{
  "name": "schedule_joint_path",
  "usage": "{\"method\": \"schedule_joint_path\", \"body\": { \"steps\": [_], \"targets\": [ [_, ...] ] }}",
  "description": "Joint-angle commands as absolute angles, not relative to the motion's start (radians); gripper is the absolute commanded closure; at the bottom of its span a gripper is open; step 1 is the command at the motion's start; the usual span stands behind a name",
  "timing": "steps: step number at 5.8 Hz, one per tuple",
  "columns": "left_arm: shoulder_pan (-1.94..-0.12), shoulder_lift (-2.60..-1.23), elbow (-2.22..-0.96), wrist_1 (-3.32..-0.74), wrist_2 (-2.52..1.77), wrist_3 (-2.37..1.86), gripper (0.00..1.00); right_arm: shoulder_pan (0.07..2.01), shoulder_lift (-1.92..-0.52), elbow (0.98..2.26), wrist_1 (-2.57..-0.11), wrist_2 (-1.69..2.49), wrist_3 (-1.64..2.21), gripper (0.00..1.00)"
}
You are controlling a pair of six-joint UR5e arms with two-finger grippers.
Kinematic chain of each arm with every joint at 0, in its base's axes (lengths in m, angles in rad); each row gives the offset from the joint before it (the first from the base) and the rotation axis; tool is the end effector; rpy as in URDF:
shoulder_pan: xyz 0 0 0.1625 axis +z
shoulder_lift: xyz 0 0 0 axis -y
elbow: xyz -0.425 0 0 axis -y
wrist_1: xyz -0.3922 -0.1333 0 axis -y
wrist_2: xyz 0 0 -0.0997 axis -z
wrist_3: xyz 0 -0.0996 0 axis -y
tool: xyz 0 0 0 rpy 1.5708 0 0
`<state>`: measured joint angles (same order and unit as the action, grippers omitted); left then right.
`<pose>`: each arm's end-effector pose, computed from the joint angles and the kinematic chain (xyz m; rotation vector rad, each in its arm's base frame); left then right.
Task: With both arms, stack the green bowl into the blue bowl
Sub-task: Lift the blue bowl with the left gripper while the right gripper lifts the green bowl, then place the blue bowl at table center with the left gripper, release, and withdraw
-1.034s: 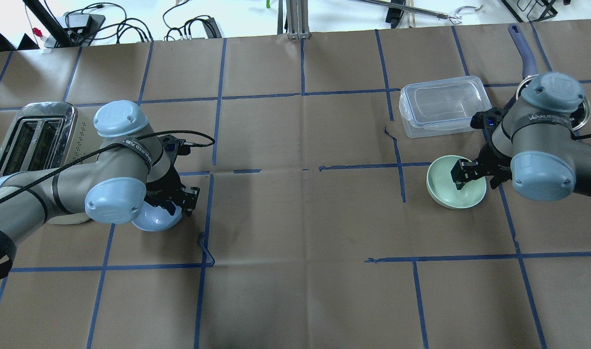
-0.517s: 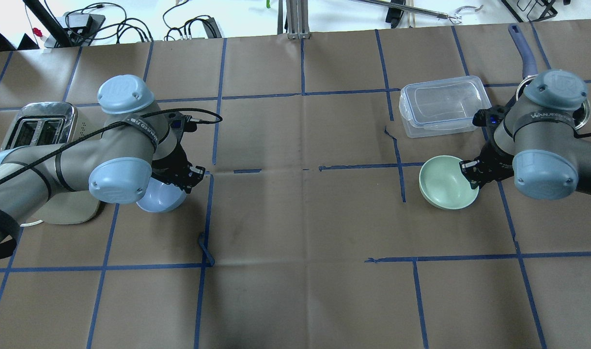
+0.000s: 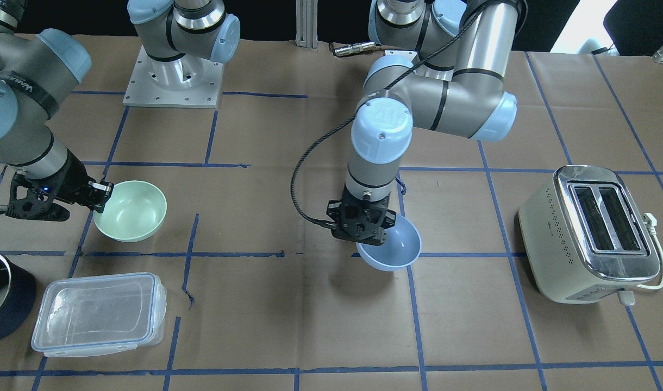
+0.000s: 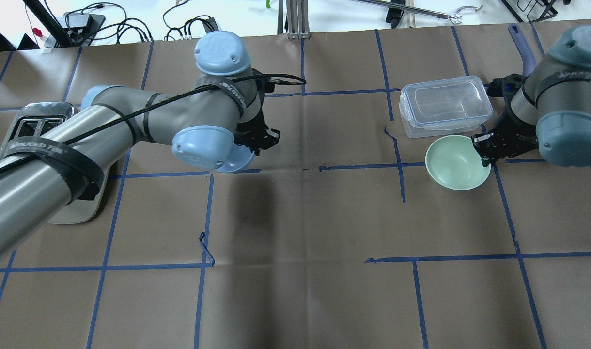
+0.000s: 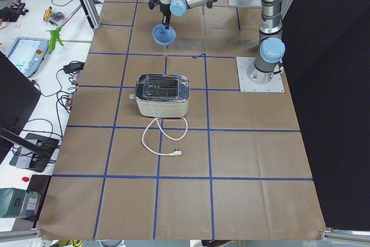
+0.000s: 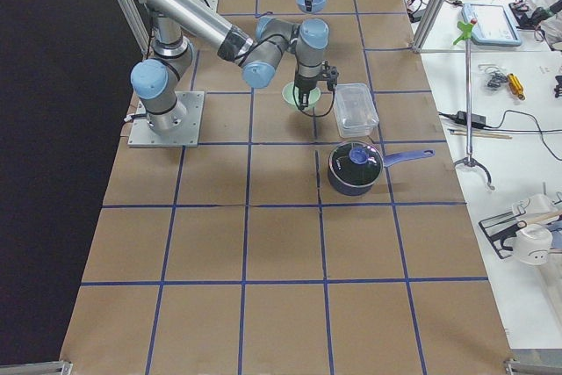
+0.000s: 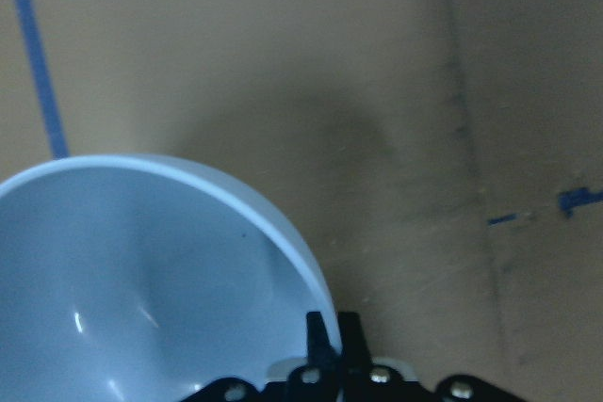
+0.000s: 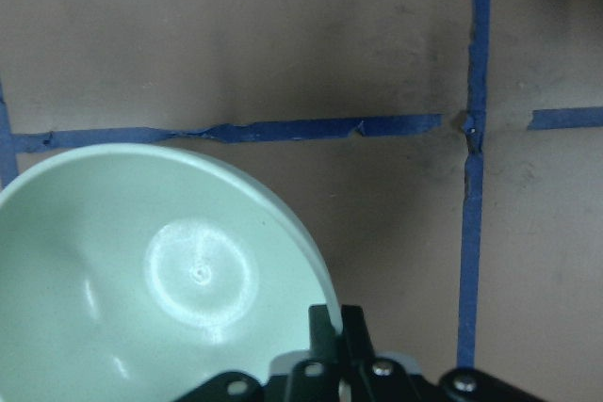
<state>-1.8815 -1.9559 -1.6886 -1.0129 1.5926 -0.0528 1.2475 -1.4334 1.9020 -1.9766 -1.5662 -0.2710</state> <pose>-0.3108 -0.5391 0.2734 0.4014 3.1029 -0.0908 -0.0325 -0.5179 0.3007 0.0817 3.1164 0.0915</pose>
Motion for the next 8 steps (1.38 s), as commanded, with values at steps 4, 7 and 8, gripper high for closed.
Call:
{"method": "schedule_joint_path", "body": {
  "steps": [4, 7, 8],
  "targets": [
    [-2.075, -2.088, -1.655, -0.881, 1.601, -0.051, 0.49, 1.256, -1.503, 1.610, -1.556, -1.427, -0.265, 0.94],
    [-2.022, -1.963, -1.631, -1.008, 1.580, -0.045, 0.02, 1.256, -1.494, 1.568, -1.499, -1.437, -0.267, 0.94],
    [-1.988, -1.877, -1.622, -1.141, 1.572, -0.017, 0.02, 1.258, -1.494, 1.568, -1.502, -1.437, -0.265, 0.94]
  ]
}}
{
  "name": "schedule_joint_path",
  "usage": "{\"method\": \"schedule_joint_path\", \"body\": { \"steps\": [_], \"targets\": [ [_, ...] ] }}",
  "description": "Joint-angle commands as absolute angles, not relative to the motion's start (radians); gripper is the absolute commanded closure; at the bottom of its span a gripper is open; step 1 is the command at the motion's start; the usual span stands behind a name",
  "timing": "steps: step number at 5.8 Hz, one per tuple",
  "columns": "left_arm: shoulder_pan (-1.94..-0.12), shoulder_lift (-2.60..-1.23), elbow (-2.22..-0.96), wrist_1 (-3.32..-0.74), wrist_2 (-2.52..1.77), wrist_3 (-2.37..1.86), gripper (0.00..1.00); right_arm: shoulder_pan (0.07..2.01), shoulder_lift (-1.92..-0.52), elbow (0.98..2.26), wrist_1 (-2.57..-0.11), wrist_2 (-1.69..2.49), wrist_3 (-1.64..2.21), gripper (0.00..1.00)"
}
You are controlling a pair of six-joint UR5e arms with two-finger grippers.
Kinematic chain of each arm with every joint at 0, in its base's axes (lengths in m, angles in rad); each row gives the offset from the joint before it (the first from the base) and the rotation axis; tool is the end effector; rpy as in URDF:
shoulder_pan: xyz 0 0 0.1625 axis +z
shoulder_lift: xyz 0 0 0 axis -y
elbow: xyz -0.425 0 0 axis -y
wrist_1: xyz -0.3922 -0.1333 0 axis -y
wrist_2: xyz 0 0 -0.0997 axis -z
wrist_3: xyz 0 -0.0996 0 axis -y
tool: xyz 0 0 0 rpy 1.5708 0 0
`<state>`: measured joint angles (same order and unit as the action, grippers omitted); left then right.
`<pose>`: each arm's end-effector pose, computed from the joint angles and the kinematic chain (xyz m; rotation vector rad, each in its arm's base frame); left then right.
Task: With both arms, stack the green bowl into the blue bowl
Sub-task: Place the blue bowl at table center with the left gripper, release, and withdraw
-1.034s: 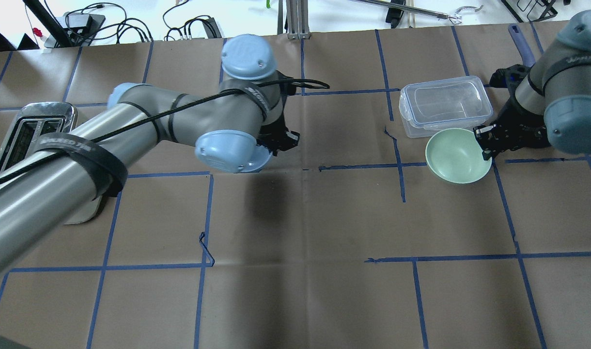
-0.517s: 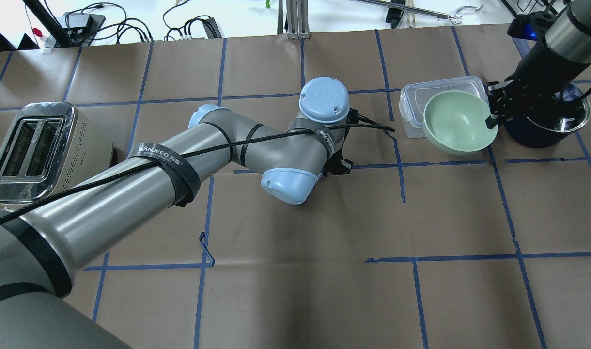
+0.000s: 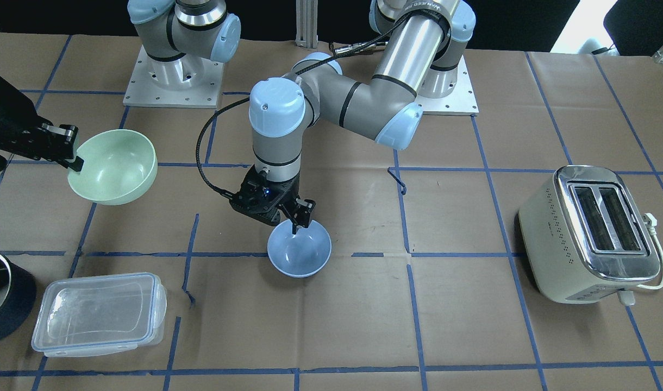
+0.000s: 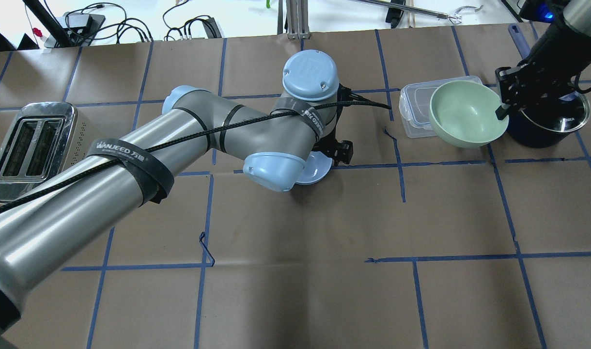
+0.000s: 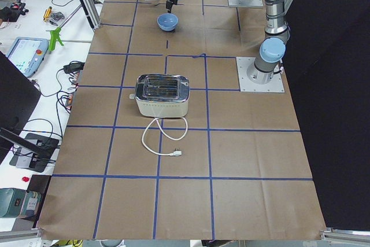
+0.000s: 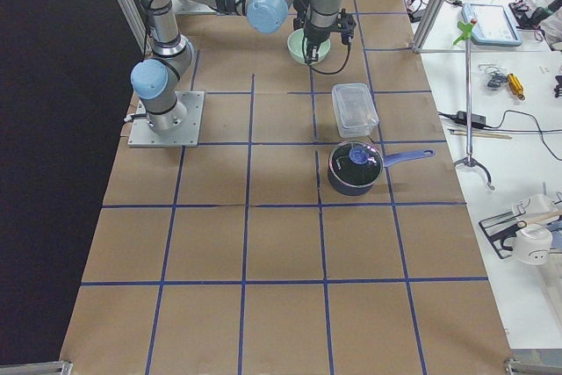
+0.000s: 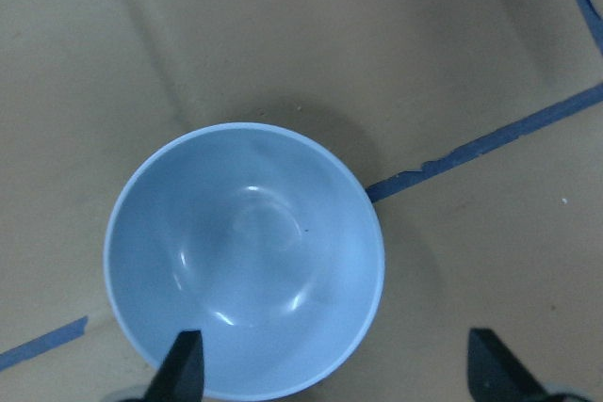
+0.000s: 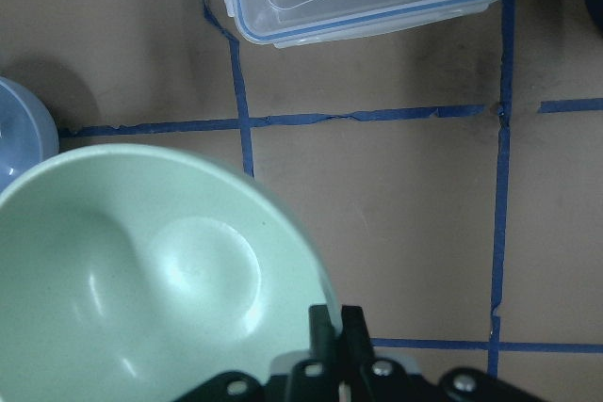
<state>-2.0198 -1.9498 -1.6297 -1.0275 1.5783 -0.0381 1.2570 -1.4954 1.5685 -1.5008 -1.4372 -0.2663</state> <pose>-0.3894 -0.5029 0.3025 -0.6357 -3.0538 0.1625 -0.0173 -0.5282 0.4457 0.0847 2.9681 0.1471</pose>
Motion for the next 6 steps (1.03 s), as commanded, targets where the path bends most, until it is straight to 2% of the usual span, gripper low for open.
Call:
{"method": "schedule_joint_path", "body": {
  "steps": [1, 3, 4, 6],
  "targets": [
    [-1.909, -1.764, -1.603, -1.320, 1.562, 0.010, 0.02, 1.261, -1.490, 1.569, -1.512, -1.434, -0.256, 0.94],
    [-1.772, -1.628, -1.594, -1.484, 1.572, 0.031, 0.02, 1.358, -1.453, 1.566, -1.579, -1.425, -0.085, 0.94],
    [-1.703, -1.615, -1.594, -1.509, 1.572, 0.031, 0.02, 1.464, -1.418, 1.565, -1.645, -1.424, 0.052, 0.94],
    [-1.675, -1.589, -1.604, -1.542, 1.568, 0.023, 0.02, 1.676, -1.362, 1.563, -1.767, -1.420, 0.344, 0.94]
  ]
}}
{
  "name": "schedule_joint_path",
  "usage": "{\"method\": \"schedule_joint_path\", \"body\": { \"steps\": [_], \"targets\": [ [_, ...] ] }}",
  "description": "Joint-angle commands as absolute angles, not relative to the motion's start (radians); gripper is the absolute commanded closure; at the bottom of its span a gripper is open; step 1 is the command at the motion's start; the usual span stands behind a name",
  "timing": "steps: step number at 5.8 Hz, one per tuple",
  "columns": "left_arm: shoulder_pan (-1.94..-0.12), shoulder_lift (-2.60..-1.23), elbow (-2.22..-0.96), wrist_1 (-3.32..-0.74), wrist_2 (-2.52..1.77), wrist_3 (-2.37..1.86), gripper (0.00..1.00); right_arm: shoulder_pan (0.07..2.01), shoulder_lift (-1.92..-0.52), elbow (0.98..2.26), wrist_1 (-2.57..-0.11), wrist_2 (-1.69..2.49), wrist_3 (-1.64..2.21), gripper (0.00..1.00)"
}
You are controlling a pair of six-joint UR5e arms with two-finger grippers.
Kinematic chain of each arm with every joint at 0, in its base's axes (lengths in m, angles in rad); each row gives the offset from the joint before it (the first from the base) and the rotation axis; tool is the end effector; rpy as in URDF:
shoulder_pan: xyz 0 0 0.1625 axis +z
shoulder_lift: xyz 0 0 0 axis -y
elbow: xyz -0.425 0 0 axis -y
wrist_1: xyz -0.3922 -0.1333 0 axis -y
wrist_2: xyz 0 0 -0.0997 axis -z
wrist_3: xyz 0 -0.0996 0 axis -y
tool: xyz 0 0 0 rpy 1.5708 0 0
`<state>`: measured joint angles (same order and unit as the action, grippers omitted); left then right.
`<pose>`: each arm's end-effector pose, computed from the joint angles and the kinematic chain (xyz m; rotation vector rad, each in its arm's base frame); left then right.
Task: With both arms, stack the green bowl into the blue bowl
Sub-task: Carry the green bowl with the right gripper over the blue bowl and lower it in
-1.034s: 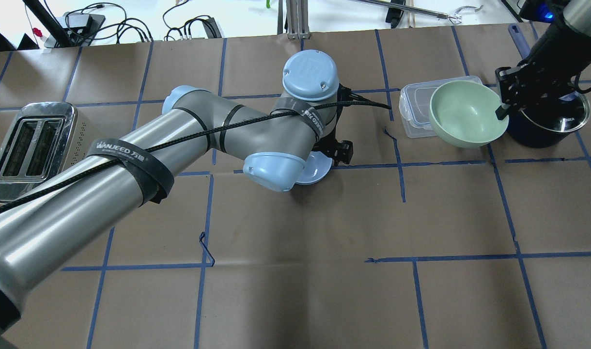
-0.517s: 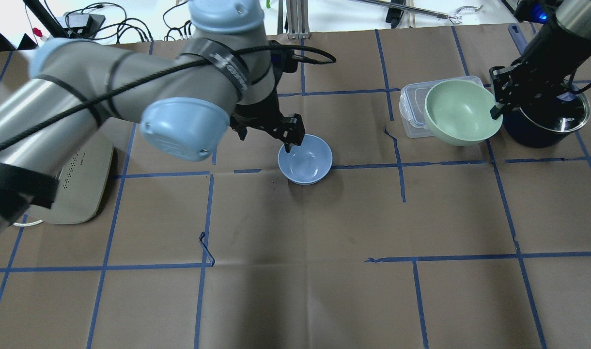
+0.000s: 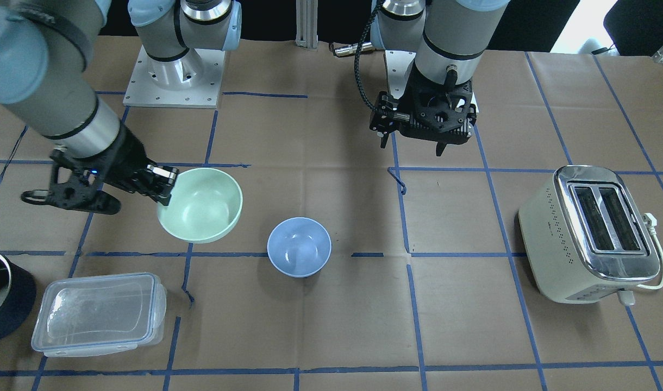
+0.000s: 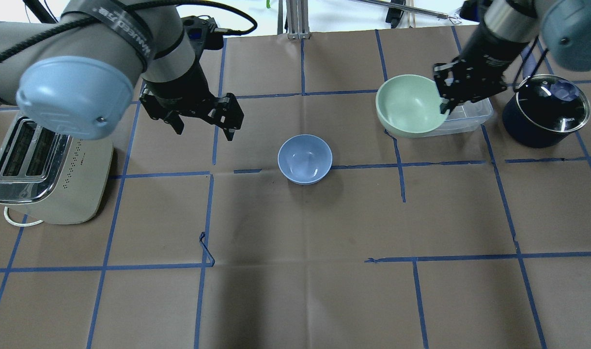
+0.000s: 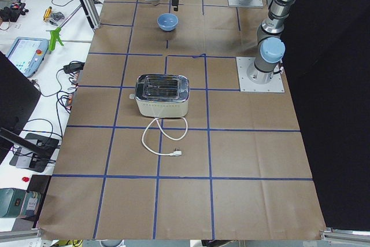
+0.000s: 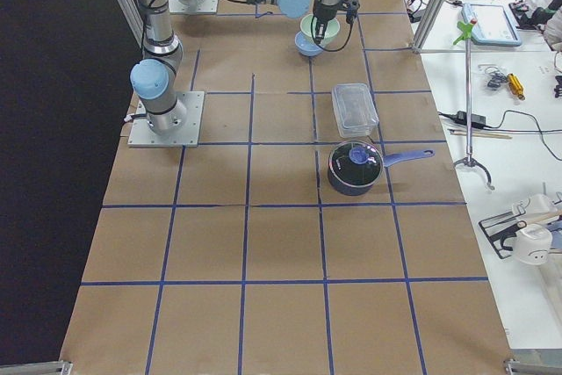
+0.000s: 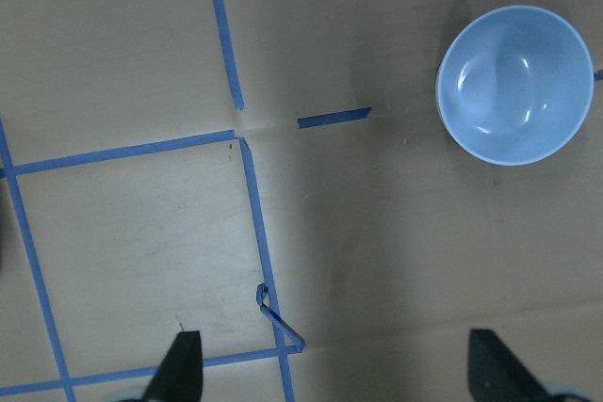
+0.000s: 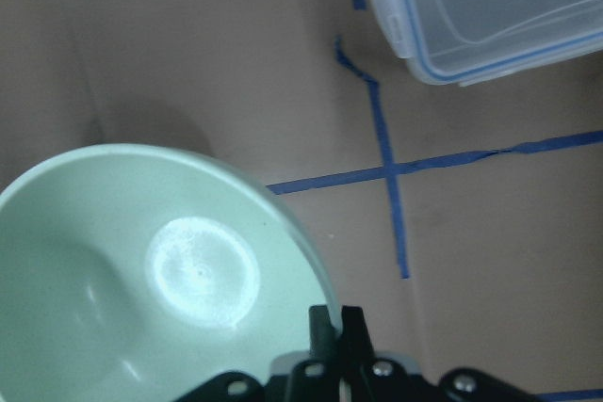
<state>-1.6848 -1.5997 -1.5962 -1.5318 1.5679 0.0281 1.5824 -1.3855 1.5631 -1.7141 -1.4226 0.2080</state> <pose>-0.1898 -0.4836 0.4649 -0.2228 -3.1313 -0.0242 0.1545 -0.5588 0.4091 0.2976 2.9823 0.0755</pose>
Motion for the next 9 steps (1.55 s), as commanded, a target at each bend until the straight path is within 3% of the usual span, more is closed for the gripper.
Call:
{"method": "schedule_joint_path", "body": {
  "steps": [1, 6, 9],
  "targets": [
    [-1.675, -1.586, -1.609, -1.542, 1.572, 0.023, 0.02, 1.765, -1.338, 1.562, -1.811, -1.420, 0.468, 0.94],
    [-1.675, -1.589, -1.605, -1.542, 1.572, 0.023, 0.02, 1.819, -1.166, 1.600, -2.001, -1.434, 0.515, 0.94],
    [-1.675, -1.592, -1.600, -1.540, 1.568, 0.018, 0.02, 1.795, -1.178, 1.715, -2.118, -1.424, 0.468, 0.94]
  ]
}}
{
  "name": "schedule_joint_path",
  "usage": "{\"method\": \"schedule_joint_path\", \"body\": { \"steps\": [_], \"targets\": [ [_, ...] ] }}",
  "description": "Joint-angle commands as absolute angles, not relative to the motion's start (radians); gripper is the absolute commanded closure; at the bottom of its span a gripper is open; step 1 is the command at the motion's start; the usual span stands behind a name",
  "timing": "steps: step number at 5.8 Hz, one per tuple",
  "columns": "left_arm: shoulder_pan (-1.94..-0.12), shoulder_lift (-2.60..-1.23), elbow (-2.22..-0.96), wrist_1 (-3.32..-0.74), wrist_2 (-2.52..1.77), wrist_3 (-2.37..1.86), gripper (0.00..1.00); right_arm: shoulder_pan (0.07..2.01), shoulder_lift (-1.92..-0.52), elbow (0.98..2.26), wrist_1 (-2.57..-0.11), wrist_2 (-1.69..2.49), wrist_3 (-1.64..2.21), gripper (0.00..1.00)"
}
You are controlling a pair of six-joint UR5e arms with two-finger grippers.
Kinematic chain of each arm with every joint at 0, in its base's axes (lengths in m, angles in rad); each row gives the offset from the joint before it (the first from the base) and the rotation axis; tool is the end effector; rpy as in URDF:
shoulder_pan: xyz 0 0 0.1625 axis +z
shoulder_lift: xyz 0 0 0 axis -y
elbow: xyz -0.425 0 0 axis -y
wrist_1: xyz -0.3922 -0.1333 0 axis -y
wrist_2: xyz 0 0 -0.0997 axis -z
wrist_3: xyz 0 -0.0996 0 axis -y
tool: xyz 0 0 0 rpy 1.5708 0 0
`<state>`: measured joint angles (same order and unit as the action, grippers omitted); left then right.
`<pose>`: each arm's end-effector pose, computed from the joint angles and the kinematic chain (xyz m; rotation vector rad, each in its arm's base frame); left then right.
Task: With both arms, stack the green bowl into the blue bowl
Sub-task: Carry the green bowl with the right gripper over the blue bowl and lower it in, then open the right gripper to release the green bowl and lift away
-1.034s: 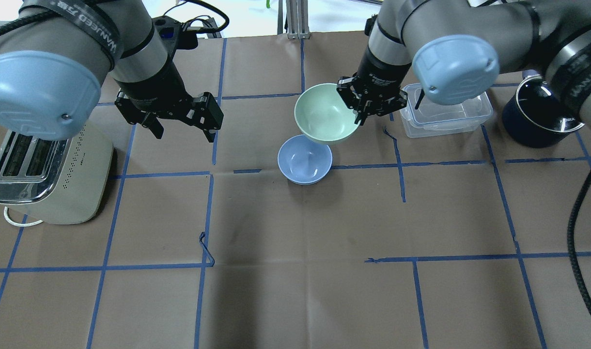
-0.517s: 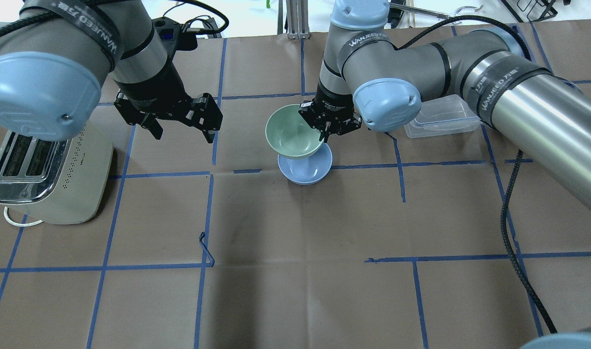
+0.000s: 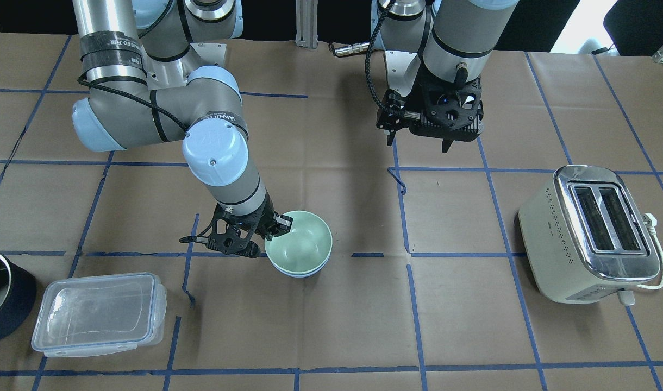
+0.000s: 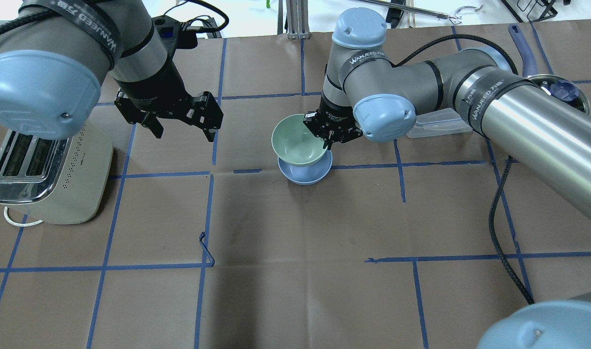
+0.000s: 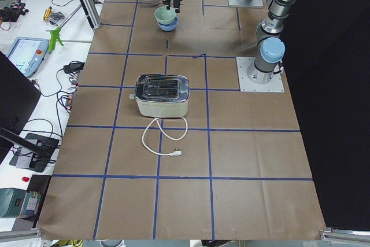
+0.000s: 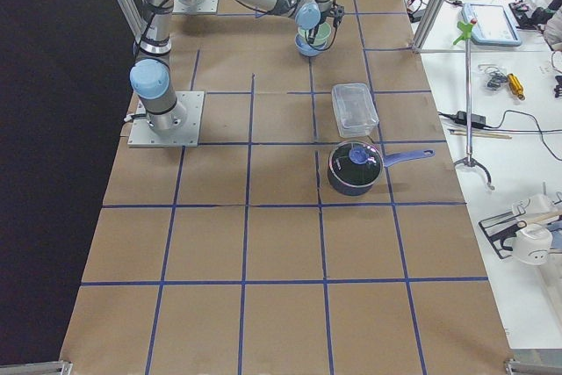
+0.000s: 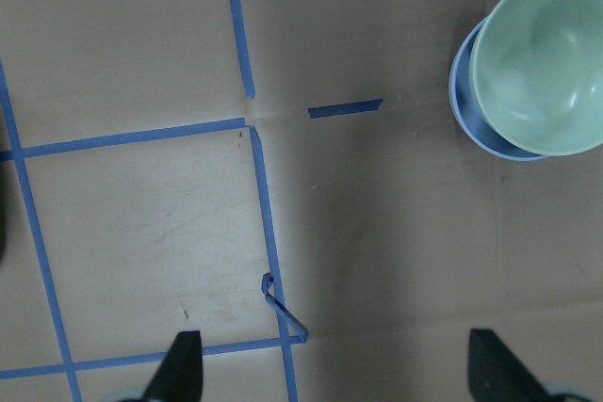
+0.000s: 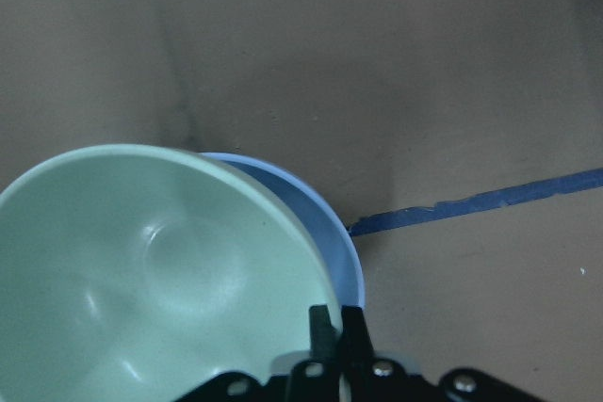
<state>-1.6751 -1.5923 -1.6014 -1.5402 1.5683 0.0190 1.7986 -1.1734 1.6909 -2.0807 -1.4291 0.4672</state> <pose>-0.1847 -0.4817 0.4653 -0.1934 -3.1339 -0.0339 0.2800 -0.5554 0.2610 0.3602 2.9882 0.0835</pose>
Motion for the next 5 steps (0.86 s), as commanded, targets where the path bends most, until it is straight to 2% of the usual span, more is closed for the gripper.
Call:
{"method": "schedule_joint_path", "body": {
  "steps": [1, 2, 3, 4, 5],
  "targets": [
    [-1.677, -1.597, -1.600, -1.540, 1.563, 0.018, 0.02, 1.795, -1.178, 1.715, -2.118, -1.420, 0.468, 0.93],
    [-1.677, -1.592, -1.600, -1.540, 1.565, 0.018, 0.02, 1.795, -1.180, 1.717, -2.118, -1.420, 0.468, 0.89],
    [-1.675, -1.592, -1.598, -1.540, 1.566, 0.018, 0.02, 1.795, -1.180, 1.715, -2.120, -1.422, 0.457, 0.12],
    [-1.675, -1.592, -1.597, -1.540, 1.569, 0.018, 0.02, 1.793, -1.180, 1.701, -2.115, -1.420, 0.462, 0.00],
    [-1.677, -1.592, -1.597, -1.540, 1.569, 0.018, 0.02, 1.784, -1.195, 1.656, -2.099, -1.425, 0.462, 0.00]
  ]
}}
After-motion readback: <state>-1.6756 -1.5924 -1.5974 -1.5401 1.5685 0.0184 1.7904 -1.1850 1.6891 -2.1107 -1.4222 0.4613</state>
